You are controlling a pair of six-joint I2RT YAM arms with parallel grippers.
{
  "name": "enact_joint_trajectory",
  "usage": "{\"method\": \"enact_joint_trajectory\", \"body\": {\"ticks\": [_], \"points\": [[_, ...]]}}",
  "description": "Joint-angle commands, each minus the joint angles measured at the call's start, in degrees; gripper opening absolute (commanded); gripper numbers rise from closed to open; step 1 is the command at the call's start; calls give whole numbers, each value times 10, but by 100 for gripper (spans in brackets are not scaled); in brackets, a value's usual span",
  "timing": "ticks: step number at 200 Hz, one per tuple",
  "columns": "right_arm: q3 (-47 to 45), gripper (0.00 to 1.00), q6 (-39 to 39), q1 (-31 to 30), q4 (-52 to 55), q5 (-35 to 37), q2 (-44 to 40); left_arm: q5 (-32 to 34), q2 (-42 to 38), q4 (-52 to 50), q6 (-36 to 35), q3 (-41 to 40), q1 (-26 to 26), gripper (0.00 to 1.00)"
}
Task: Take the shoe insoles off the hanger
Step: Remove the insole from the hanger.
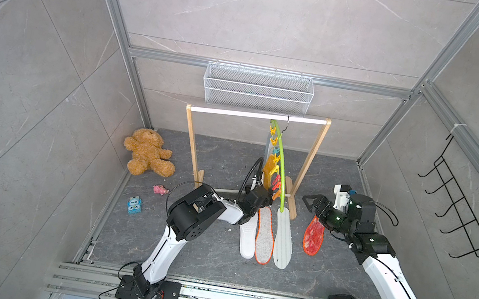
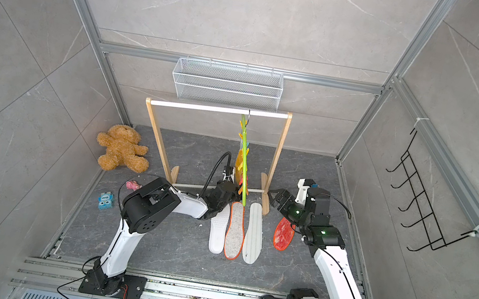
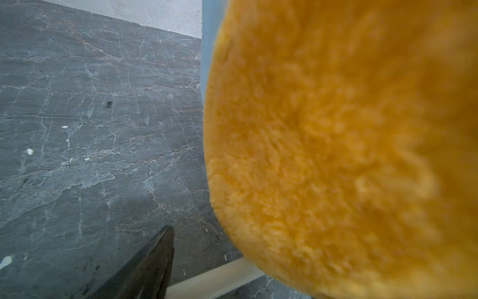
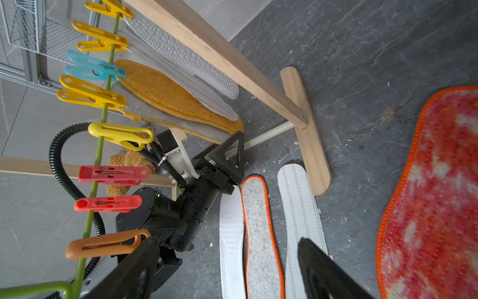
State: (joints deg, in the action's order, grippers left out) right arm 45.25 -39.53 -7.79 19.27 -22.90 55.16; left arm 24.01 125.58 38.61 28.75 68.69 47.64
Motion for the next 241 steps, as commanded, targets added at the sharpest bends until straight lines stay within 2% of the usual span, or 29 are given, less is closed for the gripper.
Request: {"method": "enact_joint_trajectory", "body": {"ticks": [1,95,216,241], "points": [[-1,86,-10,3,1,-10,-3,11,3,8,4,18,2,74],[5,84,-24,3,-18,-23,6,27,-33,25,-12,-22,-3,45],[5,71,-81,3,-79,-67,23,60,-112,52,-30,-99,-19,13],[5,71,-107,3,-105,-85,32,65,-126,52,-30,-113,-23,2]]}}
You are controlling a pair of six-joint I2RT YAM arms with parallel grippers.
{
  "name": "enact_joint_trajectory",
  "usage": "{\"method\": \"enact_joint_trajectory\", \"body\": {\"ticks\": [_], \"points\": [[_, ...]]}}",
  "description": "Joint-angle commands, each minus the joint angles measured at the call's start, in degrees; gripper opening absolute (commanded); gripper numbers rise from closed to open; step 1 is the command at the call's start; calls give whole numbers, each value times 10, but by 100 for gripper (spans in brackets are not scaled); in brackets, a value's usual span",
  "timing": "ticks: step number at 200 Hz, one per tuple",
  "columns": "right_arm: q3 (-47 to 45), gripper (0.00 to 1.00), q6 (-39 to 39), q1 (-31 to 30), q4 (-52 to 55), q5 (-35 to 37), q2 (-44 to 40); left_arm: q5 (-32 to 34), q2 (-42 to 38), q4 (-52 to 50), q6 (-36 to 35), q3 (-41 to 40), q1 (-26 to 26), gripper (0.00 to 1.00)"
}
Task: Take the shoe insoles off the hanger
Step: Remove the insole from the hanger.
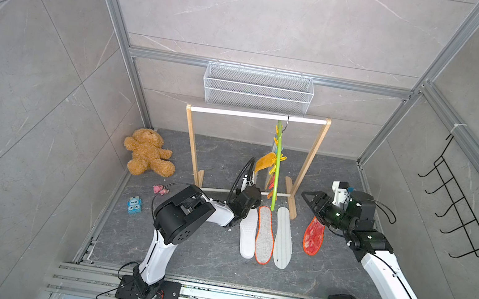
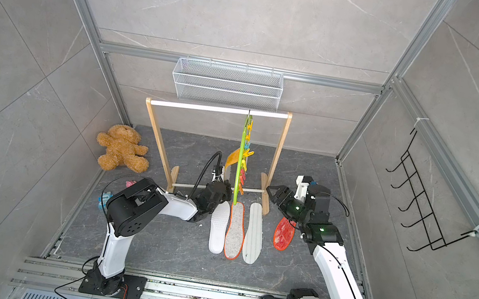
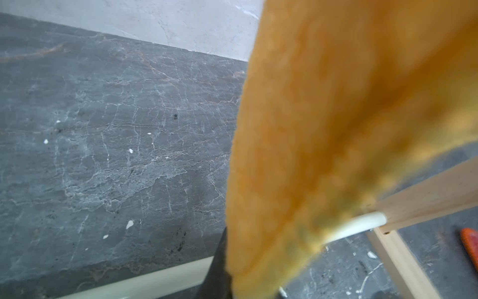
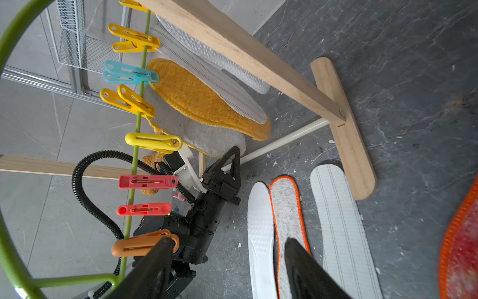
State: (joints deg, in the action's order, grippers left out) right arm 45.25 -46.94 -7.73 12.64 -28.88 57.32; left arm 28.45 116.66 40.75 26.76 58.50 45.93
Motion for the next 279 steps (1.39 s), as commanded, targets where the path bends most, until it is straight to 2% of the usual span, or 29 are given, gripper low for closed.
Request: {"method": "enact_joint_trajectory", "body": {"ticks": [1,67,149,225,257,279], "points": [[5,71,-34,1,-40,-26,11,21,-37,30,-10,-11,-6,2],[7,71,-124,2,-133,-38,29,34,-86,22,-32,-39,-15,0],[13,60,-217,-7,-228,-17,41,5,-124,0,-67,-36,-31,0],[38,67,-235,-70,-291,40,84,-56,-125,-55,-69,-2,-43,0],[41,67,-228,-105,-316,85,105,-71,-129,-66,-68,1,-49,0],[38,63,-235,-119,-342,111,122,-78,-132,-71,-67,3,-53,0]]}}
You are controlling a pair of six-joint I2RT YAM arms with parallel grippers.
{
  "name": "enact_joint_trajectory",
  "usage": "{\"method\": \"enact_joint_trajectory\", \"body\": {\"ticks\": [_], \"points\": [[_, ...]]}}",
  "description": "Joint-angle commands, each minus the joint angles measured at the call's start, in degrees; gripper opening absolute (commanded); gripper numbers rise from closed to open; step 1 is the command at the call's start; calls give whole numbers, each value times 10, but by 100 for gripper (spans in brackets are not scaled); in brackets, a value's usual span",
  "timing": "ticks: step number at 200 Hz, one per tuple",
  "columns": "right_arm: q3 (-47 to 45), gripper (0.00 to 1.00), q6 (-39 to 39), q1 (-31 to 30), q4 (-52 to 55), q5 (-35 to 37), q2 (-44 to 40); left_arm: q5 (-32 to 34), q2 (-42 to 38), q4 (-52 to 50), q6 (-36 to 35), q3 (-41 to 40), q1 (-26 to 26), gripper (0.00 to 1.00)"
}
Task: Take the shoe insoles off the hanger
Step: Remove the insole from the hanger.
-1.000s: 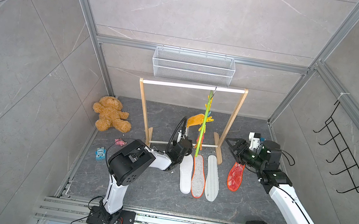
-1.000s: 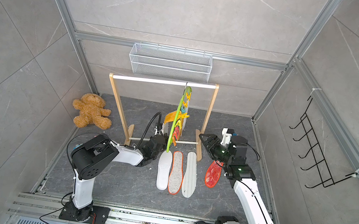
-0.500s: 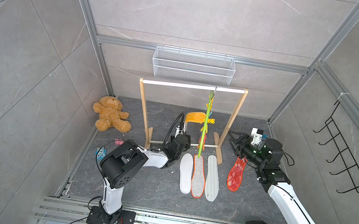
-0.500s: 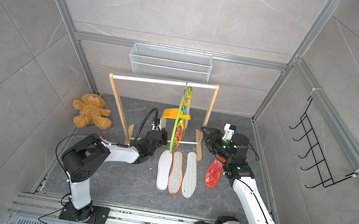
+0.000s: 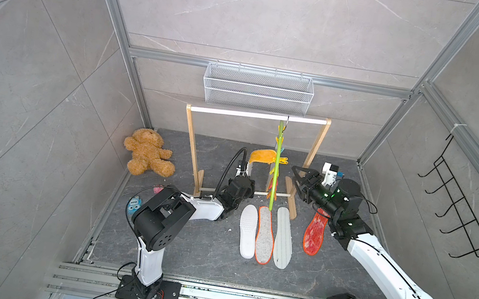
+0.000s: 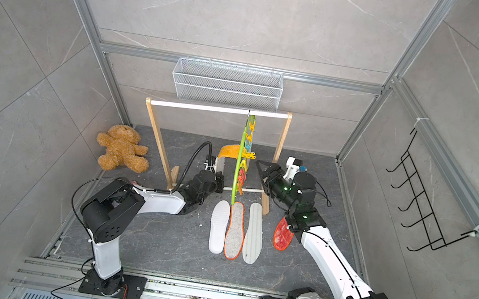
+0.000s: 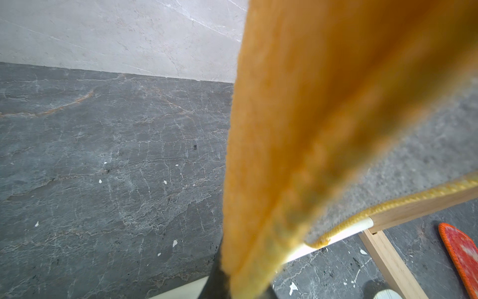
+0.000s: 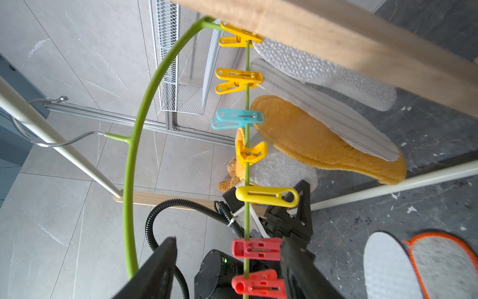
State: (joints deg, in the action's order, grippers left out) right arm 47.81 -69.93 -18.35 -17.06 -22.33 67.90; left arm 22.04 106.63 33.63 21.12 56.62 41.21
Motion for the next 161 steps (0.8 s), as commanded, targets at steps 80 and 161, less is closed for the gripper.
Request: {"method": "enact_joint_trajectory", "body": {"ticks": [80,161], "points": [[12,56,-26,-28,-107,108,60,-36,-27,-20,-8,43,-12,0],[15,56,-46,-29,-134,119,92,-48,-22,-29,-6,61,-16,0]]}}
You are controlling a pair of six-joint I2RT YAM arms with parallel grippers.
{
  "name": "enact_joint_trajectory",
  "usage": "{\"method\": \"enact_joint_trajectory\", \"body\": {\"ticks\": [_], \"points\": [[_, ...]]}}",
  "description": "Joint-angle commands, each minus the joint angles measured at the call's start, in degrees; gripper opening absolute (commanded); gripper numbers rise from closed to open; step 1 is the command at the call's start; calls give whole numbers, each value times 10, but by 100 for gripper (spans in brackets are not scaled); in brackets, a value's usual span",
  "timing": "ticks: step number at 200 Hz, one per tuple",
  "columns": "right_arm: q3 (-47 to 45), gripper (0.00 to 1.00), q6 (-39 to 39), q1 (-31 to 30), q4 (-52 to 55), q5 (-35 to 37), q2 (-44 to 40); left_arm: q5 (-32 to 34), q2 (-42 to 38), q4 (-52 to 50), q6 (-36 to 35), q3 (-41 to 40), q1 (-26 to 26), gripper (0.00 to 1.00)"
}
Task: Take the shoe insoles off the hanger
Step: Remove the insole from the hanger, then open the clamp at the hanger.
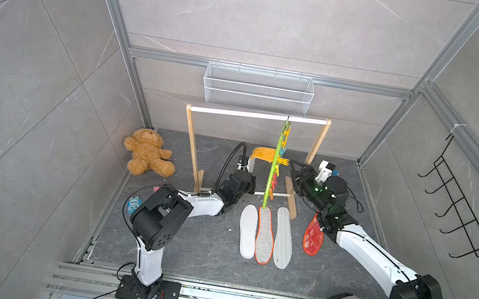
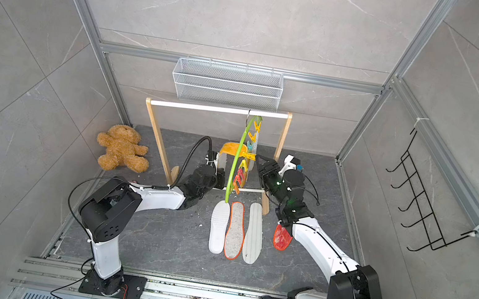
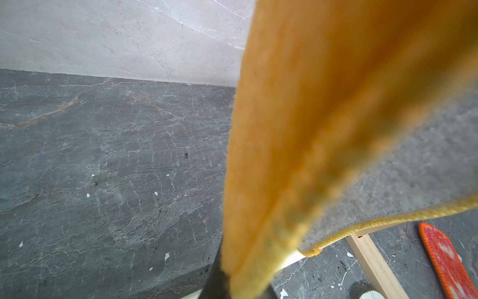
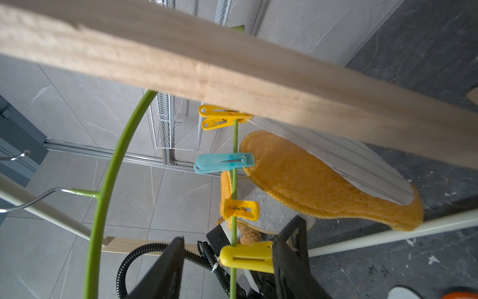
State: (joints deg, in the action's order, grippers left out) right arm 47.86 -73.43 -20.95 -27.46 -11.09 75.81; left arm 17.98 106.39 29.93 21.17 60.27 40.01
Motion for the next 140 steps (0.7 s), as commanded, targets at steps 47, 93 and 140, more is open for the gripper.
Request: {"method": "enact_joint_trajectory", "body": {"ticks": [47,93,140], "points": [[16,54,-22,-3,-46,7,29,-14,-19,7,-6,28,-4,0],[20,49,-28,-3,-57,7,40,-22,-20,7,-3,30,-4,0],[23,46,-32,-3,-63,7,49,-26,-20,6,-1,30,-4,0]]}}
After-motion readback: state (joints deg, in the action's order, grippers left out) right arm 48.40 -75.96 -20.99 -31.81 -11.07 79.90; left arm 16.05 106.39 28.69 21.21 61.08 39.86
